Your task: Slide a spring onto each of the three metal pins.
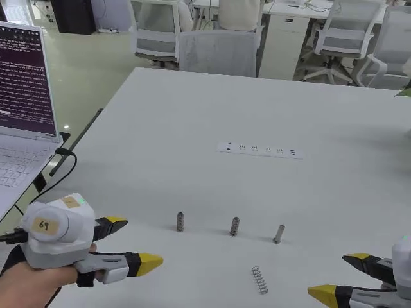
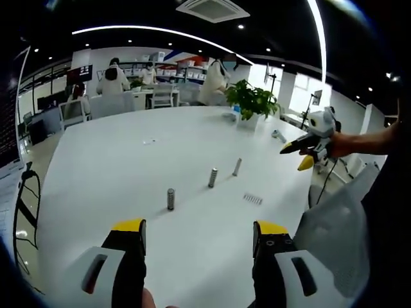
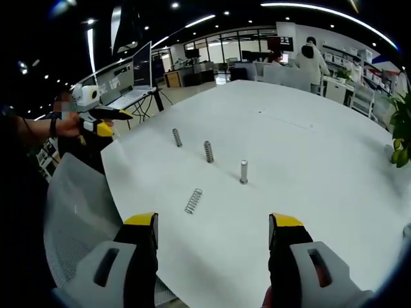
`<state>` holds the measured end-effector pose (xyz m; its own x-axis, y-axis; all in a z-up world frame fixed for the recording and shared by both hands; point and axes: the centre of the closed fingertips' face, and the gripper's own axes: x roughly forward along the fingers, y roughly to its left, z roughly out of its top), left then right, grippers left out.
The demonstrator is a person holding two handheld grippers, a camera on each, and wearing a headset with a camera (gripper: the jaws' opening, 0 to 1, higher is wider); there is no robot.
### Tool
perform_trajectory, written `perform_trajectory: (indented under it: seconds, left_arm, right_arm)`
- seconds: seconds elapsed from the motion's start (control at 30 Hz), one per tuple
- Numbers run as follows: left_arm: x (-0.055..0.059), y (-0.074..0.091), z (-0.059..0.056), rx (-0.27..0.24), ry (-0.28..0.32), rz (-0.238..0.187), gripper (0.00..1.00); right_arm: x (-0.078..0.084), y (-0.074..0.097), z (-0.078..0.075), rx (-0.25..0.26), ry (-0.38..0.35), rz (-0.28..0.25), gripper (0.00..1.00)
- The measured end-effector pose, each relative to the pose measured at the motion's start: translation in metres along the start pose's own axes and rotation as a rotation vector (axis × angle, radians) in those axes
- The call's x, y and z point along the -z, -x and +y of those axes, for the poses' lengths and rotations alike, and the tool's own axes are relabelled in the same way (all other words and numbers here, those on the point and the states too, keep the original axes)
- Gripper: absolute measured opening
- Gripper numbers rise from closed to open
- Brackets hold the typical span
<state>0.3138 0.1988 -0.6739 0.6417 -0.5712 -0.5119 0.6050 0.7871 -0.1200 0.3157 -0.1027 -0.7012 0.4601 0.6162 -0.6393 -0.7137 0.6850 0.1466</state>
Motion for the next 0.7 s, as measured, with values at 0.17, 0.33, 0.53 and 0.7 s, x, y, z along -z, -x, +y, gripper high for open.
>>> perform_trajectory:
  seconds: [0.17, 0.33, 0.53, 0.7]
  left_arm:
    - [-0.005, -0.014, -0.011, 0.051, -0.054, 0.023, 0.63]
    - [-0.011, -0.032, -0.026, 0.106, -0.117, 0.048, 0.63]
    - [-0.021, -0.055, -0.050, 0.178, -0.180, 0.062, 0.62]
    - [-0.027, -0.072, -0.065, 0.228, -0.224, 0.071, 0.62]
  right_arm:
    - [0.002, -0.001, 0.003, -0.006, -0.002, 0.000, 0.69]
    - [0.003, -0.001, 0.007, -0.011, -0.001, 0.005, 0.69]
    - [0.004, 0.001, 0.008, -0.013, 0.001, 0.006, 0.69]
    - [0.002, 0.002, 0.006, -0.007, -0.023, -0.017, 0.68]
